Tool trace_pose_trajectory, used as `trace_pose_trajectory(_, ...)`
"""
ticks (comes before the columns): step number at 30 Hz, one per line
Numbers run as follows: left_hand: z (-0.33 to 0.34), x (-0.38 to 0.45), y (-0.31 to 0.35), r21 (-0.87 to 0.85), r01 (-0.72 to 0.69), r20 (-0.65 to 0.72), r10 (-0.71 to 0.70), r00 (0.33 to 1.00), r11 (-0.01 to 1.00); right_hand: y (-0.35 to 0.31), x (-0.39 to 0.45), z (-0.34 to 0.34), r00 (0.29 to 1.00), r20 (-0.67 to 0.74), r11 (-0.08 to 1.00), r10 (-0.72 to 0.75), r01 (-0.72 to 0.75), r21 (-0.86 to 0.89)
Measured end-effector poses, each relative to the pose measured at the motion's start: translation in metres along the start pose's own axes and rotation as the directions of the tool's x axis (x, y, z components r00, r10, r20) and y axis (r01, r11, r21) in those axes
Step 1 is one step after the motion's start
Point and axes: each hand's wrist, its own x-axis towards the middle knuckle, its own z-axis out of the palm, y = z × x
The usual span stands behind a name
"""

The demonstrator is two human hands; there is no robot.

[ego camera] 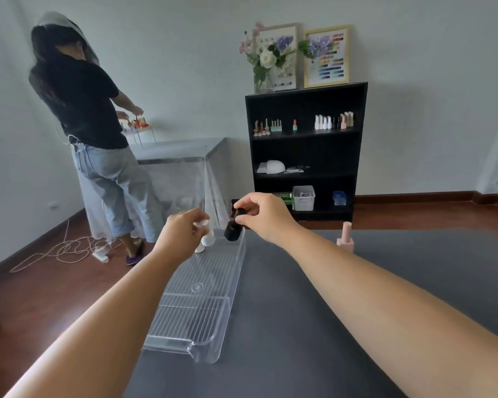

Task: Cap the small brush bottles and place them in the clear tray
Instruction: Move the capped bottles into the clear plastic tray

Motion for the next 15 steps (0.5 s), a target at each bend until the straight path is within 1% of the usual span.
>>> trace_pose_trajectory(3,0.009,0.007,-0.012,0.016,0.020,0.006,-0.020,1.000,1.000,0.005,0.016,0.027,1.000,0.017,0.997,0.009,-0.008,-0.074)
trace_pose_trajectory(8,0.022,0.014,-0.024,0.069,0.012,0.022,-0.013,1.000,0.998,0.020,0.035,0.057,0.999,0.043,0.983,0.033,-0.025,-0.183)
trace_pose_trajectory(15,0.035,0.020,-0.043,0.045,-0.010,-0.009,0.011,1.000,0.999,0.035,0.050,0.083,0.997,0.043,0.973,0.068,-0.056,-0.224)
